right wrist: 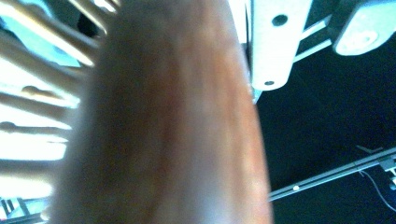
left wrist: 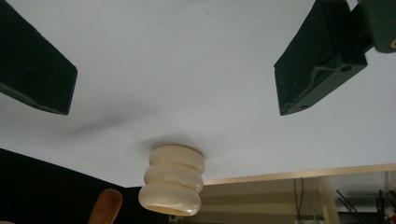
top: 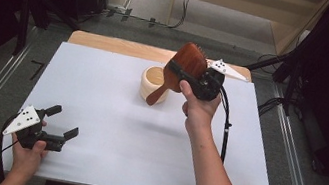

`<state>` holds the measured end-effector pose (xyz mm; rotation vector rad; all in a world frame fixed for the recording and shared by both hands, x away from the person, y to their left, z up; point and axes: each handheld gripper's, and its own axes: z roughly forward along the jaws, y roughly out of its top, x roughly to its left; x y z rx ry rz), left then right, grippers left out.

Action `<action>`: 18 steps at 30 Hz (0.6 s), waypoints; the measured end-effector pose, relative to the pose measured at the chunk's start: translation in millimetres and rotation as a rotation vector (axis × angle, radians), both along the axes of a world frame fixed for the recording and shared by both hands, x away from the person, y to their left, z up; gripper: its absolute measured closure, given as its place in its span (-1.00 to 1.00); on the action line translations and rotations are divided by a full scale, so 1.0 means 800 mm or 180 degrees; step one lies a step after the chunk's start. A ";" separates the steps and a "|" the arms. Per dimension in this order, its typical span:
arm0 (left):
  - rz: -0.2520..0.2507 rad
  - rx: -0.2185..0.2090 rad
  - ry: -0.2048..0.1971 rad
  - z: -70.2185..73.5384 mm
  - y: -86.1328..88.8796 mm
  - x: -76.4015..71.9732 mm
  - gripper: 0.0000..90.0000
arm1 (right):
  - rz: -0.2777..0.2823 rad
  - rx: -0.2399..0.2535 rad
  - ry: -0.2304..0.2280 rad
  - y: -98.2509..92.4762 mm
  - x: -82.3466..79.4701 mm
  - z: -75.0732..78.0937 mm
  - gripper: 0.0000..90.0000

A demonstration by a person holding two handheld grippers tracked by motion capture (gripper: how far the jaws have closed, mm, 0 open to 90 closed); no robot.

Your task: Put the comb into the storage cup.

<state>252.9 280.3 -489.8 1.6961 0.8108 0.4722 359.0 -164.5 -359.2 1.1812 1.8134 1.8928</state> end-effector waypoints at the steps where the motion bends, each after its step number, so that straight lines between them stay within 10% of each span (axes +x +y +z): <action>1: 0.0002 -0.0006 0.0002 0.000 0.000 0.000 -1.00 | -0.0006 -0.0005 -0.0011 0.000 0.002 0.003 0.16; 18: -0.0001 -0.0040 0.0002 0.000 0.001 0.000 -1.00 | -0.0036 0.0018 -0.0086 -0.009 0.022 0.027 0.16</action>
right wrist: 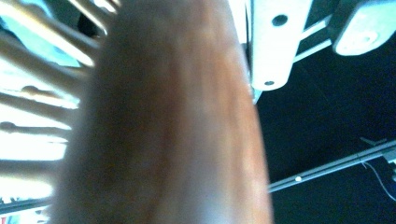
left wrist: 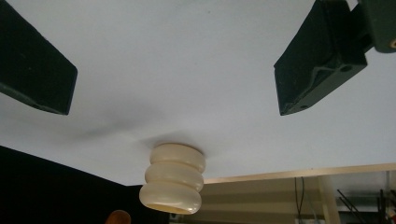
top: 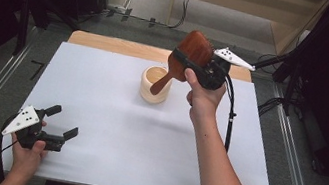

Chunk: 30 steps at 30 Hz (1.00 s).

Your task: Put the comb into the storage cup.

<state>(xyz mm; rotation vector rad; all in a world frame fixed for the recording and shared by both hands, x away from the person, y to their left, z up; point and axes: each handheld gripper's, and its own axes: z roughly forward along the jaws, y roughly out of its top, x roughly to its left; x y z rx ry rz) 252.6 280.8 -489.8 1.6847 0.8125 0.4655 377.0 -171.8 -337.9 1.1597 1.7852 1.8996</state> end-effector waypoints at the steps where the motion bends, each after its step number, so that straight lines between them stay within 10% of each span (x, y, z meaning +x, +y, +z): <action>1: 0.0001 0.0000 -0.0005 0.000 0.000 0.000 -1.00 | -0.0001 0.0015 0.0006 0.000 0.001 0.001 0.16; 30: -0.0028 -0.0022 -0.0009 0.000 0.001 0.000 -1.00 | -0.0155 -0.0071 0.0050 0.008 0.057 -0.016 0.16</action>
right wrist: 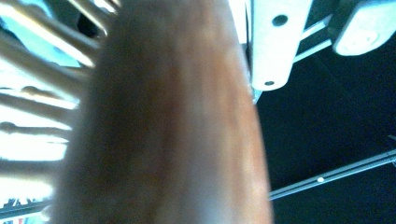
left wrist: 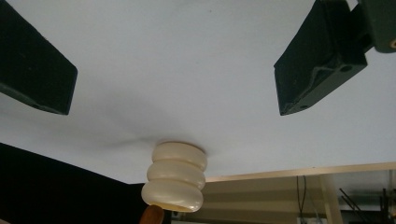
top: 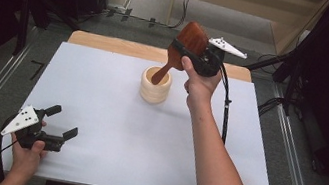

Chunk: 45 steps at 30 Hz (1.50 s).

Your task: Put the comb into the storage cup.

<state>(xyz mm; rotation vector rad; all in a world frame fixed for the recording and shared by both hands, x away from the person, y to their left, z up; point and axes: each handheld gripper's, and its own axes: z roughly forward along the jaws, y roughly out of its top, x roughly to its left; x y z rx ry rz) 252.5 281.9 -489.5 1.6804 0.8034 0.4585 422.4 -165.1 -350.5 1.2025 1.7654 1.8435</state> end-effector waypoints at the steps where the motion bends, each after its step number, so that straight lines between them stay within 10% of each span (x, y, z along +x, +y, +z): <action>1: -0.0001 0.0000 0.0000 0.000 0.000 0.000 -1.00 | -0.0012 -0.0009 0.0004 0.001 0.002 -0.002 0.16; 45: -0.0025 -0.0006 -0.0011 0.000 0.001 0.000 -1.00 | -0.0193 -0.0264 0.0261 0.032 0.031 -0.101 0.15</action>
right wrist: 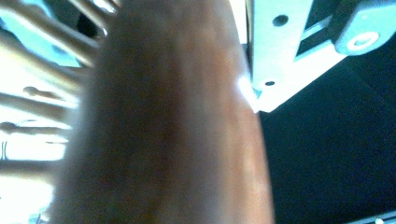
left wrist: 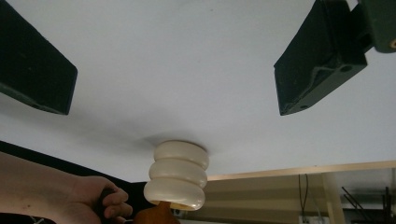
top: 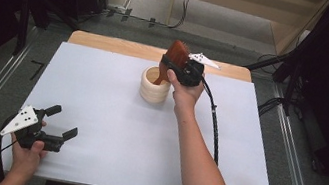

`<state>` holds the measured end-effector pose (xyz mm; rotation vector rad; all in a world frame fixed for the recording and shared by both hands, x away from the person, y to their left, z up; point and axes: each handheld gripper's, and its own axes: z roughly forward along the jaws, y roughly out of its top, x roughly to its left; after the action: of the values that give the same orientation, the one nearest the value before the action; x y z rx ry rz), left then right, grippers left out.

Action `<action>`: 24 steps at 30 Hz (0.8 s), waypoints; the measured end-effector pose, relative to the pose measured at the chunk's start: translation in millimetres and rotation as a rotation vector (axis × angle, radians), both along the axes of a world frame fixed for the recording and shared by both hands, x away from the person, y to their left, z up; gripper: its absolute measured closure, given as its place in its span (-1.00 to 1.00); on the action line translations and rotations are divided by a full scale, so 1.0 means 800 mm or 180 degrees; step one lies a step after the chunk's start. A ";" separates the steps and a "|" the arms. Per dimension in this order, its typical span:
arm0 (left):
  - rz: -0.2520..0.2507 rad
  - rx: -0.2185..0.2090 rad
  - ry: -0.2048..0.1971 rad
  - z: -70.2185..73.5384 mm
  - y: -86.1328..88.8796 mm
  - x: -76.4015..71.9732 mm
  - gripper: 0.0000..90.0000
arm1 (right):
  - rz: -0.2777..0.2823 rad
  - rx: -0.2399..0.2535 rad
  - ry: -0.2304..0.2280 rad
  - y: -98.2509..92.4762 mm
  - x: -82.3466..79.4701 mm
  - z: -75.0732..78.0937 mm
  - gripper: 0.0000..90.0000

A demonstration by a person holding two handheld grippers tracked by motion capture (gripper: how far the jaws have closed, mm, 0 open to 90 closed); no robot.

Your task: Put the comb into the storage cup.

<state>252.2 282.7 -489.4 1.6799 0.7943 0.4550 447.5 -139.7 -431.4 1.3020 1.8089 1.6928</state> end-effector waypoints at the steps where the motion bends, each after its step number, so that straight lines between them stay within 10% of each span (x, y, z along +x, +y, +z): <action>1: 0.0002 0.0001 0.0000 0.000 0.000 0.000 -1.00 | -0.0001 0.0013 -0.0003 0.001 0.000 -0.002 0.15; 14: 0.0004 0.0002 -0.0003 0.000 -0.001 0.000 -1.00 | -0.0164 0.0429 0.0152 -0.004 0.000 -0.020 0.12; 24: -0.0001 0.0011 -0.0006 0.000 -0.001 -0.001 -1.00 | -0.0229 0.0437 0.0231 -0.006 0.002 -0.023 0.00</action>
<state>251.8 281.7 -489.5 1.6825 0.7922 0.4579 449.5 -144.3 -449.7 1.4843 1.6884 1.7789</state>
